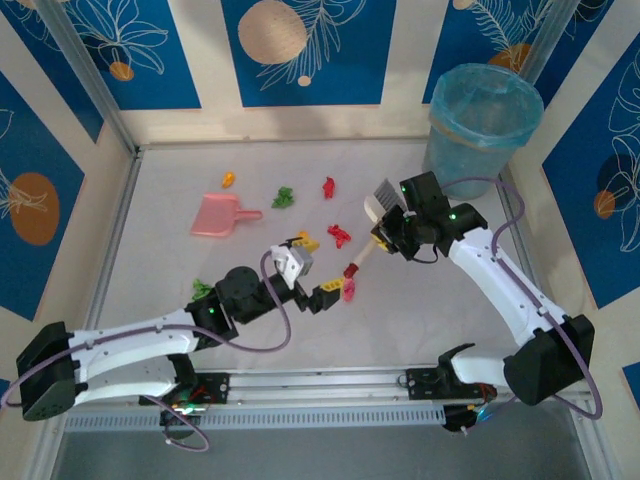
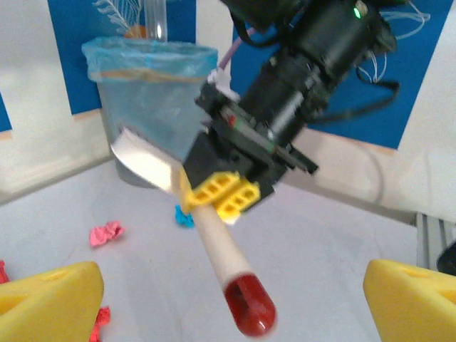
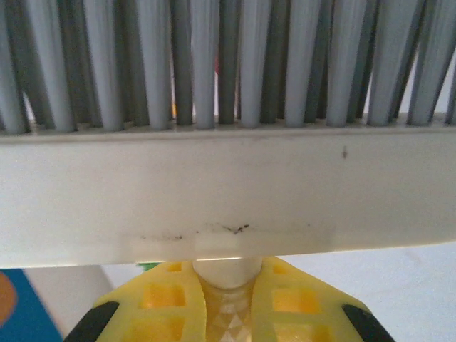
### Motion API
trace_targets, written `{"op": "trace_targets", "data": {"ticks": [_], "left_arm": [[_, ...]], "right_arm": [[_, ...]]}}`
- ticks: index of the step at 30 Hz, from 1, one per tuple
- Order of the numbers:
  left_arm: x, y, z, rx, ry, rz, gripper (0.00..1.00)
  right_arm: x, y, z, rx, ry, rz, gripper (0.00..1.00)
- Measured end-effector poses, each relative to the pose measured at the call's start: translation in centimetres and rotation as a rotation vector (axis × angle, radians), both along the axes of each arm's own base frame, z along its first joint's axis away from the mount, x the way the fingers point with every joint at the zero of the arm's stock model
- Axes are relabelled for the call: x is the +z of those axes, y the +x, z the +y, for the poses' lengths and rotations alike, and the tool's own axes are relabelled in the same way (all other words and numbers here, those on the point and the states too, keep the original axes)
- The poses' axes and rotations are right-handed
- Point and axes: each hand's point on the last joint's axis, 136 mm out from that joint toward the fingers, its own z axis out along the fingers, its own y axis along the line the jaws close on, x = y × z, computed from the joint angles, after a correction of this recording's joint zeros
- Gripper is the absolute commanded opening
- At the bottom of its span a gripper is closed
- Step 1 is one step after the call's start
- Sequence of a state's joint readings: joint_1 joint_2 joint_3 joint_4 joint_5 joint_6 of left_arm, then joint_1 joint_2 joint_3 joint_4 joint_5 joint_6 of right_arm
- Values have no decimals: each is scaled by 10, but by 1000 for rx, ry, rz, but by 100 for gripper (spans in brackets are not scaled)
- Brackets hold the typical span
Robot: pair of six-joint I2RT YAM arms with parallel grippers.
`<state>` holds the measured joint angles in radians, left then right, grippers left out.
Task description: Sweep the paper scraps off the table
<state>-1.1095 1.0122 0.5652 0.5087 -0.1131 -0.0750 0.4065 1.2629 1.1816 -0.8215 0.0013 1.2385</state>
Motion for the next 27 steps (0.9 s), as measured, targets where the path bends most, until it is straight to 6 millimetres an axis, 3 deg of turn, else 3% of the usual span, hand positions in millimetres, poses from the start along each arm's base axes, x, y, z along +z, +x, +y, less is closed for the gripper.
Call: {"op": "trace_targets", "data": {"ticks": [9, 17, 21, 27], "left_arm": [[-19, -5, 3, 40, 287, -232, 90], [-57, 10, -7, 56, 559, -427, 85], [-53, 19, -15, 66, 598, -461, 76], [-34, 33, -14, 72, 561, -440, 70]], "right_arm": [[-7, -3, 5, -199, 114, 170, 0], [-13, -2, 9, -228, 128, 222, 0], [-19, -3, 12, -222, 125, 244, 0], [-18, -5, 17, -203, 139, 252, 0]]}}
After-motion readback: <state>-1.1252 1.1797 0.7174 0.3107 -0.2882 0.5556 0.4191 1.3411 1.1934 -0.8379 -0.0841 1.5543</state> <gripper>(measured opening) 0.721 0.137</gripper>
